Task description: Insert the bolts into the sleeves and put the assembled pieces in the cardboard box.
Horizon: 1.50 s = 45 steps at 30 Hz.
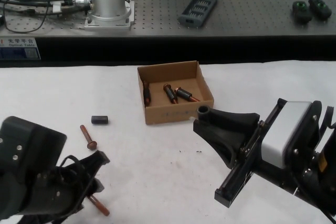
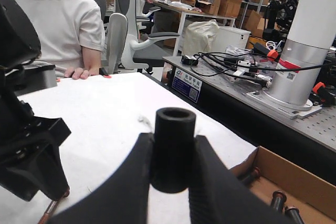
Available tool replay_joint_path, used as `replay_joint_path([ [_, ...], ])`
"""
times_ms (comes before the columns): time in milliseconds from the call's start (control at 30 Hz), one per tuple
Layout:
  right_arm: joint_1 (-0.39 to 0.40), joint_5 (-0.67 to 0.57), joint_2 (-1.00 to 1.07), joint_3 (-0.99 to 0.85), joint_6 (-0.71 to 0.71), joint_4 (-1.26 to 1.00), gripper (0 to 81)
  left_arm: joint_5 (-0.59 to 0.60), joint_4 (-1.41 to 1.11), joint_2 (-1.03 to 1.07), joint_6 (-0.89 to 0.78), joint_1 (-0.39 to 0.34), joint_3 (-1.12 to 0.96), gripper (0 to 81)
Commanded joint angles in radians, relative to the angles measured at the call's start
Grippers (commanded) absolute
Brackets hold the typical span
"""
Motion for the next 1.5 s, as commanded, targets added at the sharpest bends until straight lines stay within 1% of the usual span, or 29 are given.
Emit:
replay_joint_path([
  [0,0.002,0.009,-0.013,0.0,0.022,-0.032,6.6,0.016,-0.122,0.08,-0.022,-0.024,0.0,37.1],
  [100,0.002,0.009,-0.013,0.0,0.022,-0.032,6.6,0.015,-0.159,0.13,-0.041,-0.03,0.0,39.3],
  [233,0.002,0.009,-0.013,0.0,0.022,-0.032,6.6,0.0,-0.185,0.176,-0.048,-0.03,0.0,39.5],
  [400,0.002,0.009,-0.013,0.0,0.022,-0.032,6.6,-0.011,-0.244,0.179,-0.048,-0.03,-0.002,39.3],
  [600,0.002,0.009,-0.013,0.0,0.022,-0.032,6.6,-0.045,-0.247,0.179,-0.033,-0.03,-0.002,39.1],
  [667,0.002,0.009,-0.013,0.0,0.022,-0.032,6.6,-0.054,-0.247,0.179,-0.009,-0.03,-0.002,36.3],
  [800,0.002,0.009,-0.013,0.0,0.022,-0.032,6.6,-0.062,-0.243,0.179,0.013,-0.03,-0.002,24.4],
  [867,0.002,0.009,-0.013,0.0,0.022,-0.032,6.6,-0.058,-0.243,0.179,0.044,-0.03,-0.002,19.7],
  [1067,0.002,0.009,-0.013,0.0,0.022,-0.032,6.6,-0.05,-0.193,0.181,0.12,-0.03,-0.002,15.5],
  [1167,0.002,0.009,-0.013,0.005,0.021,-0.035,6.6,0.008,-0.19,0.204,0.168,-0.028,-0.002,11.2],
  [1300,0.002,0.009,-0.016,0.034,0.021,-0.117,6.6,0.069,-0.189,0.266,0.234,-0.028,-0.002,6.8],
  [1467,0.002,0.01,-0.016,0.089,0.021,-0.257,6.6,0.103,-0.198,0.277,0.346,-0.028,-0.015,2.6],
])
